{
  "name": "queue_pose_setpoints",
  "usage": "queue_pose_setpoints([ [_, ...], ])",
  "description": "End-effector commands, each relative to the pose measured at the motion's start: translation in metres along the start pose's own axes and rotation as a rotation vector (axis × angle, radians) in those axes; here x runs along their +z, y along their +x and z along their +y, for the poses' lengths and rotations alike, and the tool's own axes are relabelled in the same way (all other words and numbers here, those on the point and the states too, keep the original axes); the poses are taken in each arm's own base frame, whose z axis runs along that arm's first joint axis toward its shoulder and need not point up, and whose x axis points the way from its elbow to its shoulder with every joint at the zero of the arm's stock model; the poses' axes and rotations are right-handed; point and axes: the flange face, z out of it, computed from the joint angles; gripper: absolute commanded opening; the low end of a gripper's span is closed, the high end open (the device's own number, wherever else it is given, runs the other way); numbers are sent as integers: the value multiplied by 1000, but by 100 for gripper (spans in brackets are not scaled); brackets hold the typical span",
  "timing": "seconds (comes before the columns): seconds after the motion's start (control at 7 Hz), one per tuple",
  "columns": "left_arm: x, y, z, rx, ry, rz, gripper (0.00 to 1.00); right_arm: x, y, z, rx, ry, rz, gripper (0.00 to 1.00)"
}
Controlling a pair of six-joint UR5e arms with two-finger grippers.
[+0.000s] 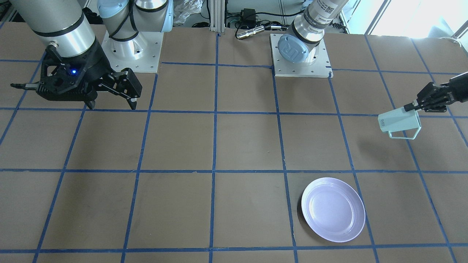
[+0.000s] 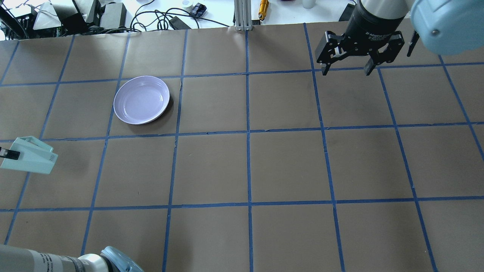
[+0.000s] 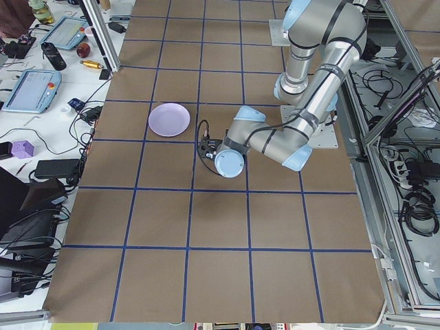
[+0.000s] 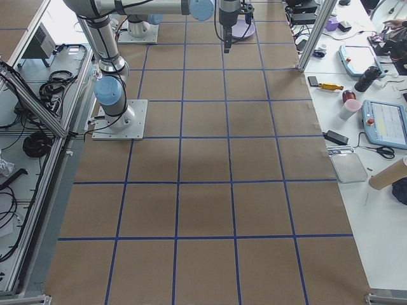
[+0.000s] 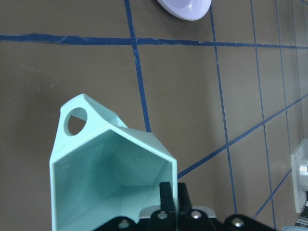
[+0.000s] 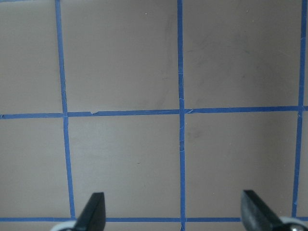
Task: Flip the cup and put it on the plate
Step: 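Lift the mug and rotate it upright with the left gripper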
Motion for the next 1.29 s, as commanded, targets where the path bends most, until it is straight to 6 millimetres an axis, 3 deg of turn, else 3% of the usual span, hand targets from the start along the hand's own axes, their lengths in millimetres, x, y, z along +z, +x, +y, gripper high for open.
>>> queue_pose_setpoints([
  [0.0, 14, 91, -51, 13, -53, -87, 0, 0, 0, 0, 0, 0, 0, 100],
  [0.14, 28, 132, -79, 34, -60, -155, 0, 0, 0, 0, 0, 0, 0, 100],
  [0.43, 67, 194, -125, 53, -67, -259, 0, 0, 0, 0, -1, -2, 0, 100],
  [0.71, 107, 234, -161, 76, -41, -339, 0, 0, 0, 0, 0, 0, 2, 100],
  [1.0, 130, 261, -183, 196, -58, -535, 0, 0, 0, 0, -1, 0, 2, 100],
  [1.14, 138, 264, -190, 225, -49, -554, 0, 0, 0, 0, 0, 0, 2, 100],
])
